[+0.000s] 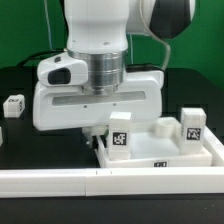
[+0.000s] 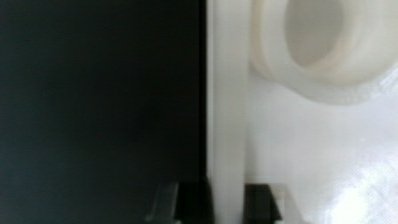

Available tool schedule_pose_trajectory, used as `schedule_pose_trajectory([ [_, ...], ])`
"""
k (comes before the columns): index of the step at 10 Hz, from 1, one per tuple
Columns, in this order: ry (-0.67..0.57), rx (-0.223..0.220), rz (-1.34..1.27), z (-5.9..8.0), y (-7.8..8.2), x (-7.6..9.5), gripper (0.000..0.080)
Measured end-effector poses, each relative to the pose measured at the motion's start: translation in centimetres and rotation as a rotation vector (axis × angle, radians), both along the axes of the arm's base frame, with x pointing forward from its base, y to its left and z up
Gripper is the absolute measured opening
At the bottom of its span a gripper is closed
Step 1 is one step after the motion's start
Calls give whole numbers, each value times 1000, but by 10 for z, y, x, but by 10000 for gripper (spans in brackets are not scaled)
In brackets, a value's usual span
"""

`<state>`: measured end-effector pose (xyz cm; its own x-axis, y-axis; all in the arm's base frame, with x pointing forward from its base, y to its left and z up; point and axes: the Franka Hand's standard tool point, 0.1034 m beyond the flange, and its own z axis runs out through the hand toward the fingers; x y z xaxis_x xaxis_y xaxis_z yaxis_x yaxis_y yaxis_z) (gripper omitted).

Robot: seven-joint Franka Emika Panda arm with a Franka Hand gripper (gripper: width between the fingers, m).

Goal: Assemble square table

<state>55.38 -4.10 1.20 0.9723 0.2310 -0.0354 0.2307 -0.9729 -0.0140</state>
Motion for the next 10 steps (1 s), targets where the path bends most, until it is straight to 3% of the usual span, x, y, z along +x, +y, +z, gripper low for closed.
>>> schedule_pose_trajectory([
  [4, 10, -18, 229, 0, -7, 0, 57],
  [6, -44, -60, 533, 2, -8, 11, 57],
  [10, -19, -78, 713, 3, -16, 10, 58],
])
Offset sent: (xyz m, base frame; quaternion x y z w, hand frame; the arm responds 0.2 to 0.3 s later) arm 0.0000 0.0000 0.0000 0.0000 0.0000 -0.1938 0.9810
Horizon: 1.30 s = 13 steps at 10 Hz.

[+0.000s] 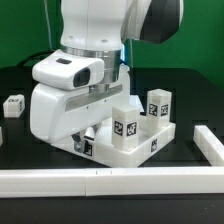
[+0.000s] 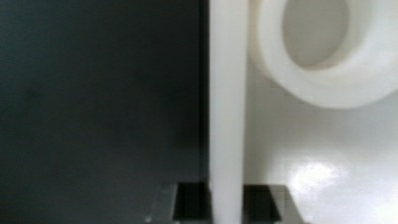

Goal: Assemble square table

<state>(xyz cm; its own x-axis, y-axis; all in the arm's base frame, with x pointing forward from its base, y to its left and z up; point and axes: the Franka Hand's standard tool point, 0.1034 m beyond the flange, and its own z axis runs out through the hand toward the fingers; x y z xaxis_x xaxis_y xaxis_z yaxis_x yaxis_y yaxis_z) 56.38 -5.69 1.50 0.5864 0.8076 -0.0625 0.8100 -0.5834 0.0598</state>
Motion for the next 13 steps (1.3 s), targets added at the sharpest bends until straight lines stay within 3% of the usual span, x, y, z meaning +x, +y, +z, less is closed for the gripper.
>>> schedule_pose_trajectory([
  [3, -35, -62, 321, 4, 9, 13, 61],
  [7, -3, -93, 468, 3, 1, 11, 64],
  [9, -8, -108, 572, 6, 25, 20, 64],
  [11, 18, -130, 692, 5, 15, 18, 63],
  [13, 36, -157, 833, 4, 17, 18, 63],
])
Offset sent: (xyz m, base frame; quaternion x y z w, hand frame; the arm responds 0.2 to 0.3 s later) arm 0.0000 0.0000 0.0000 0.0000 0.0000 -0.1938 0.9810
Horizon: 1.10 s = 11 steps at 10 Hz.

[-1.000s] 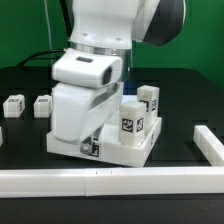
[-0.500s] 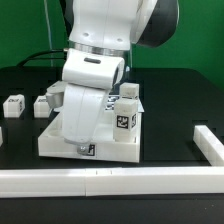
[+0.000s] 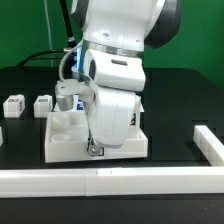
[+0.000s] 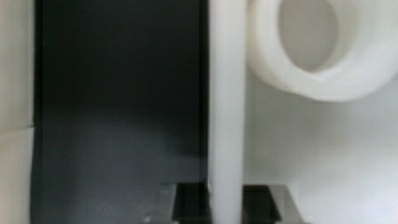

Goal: Assemble square table

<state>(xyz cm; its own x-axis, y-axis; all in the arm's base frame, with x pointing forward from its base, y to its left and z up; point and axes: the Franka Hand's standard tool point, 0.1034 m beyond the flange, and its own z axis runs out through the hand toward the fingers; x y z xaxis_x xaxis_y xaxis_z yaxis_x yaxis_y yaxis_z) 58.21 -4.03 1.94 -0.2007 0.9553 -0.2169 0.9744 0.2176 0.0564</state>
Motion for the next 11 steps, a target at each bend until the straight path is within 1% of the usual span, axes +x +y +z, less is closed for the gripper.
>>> schedule_pose_trajectory([
  [1, -22, -2, 123, -2, 19, 2, 63],
  [2, -9, 5, 186, -4, 38, 0, 63],
  [3, -9, 11, 233, -1, 49, 2, 63],
  [4, -9, 7, 258, 2, 47, 3, 63],
  [5, 8, -12, 331, 0, 43, 2, 62],
  [7, 26, -39, 434, -1, 42, 0, 62],
  [8, 62, -70, 604, -5, 47, -5, 62],
  [9, 78, -78, 730, -5, 59, -4, 62],
  [10, 79, -74, 792, -3, 71, -3, 62],
  [11, 78, -71, 878, 0, 77, -1, 62],
])
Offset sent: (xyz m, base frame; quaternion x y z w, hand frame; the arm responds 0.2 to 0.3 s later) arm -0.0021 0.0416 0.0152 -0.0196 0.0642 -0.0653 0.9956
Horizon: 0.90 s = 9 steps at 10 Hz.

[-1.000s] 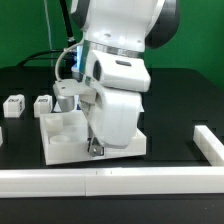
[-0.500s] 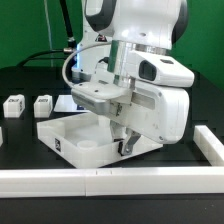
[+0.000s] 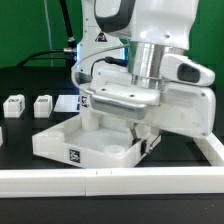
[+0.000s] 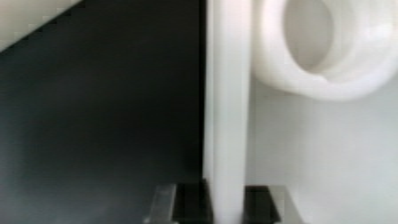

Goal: Assemble square table

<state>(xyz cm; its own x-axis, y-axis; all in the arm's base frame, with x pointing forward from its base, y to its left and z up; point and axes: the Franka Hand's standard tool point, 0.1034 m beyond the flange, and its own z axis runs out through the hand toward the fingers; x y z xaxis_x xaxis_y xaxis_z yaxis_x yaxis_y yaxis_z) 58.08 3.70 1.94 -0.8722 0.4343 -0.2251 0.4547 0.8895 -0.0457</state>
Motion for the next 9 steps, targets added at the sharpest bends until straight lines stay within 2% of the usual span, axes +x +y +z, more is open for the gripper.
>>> schedule_pose_trajectory([
  [2, 14, -31, 86, -3, -9, -2, 62],
  [4, 29, -64, 204, -4, -9, -4, 62],
  [6, 86, -89, 352, -4, 24, -7, 62],
  [7, 95, -90, 436, -2, 33, -5, 62],
  [9, 106, -114, 507, -4, 26, -5, 63],
])
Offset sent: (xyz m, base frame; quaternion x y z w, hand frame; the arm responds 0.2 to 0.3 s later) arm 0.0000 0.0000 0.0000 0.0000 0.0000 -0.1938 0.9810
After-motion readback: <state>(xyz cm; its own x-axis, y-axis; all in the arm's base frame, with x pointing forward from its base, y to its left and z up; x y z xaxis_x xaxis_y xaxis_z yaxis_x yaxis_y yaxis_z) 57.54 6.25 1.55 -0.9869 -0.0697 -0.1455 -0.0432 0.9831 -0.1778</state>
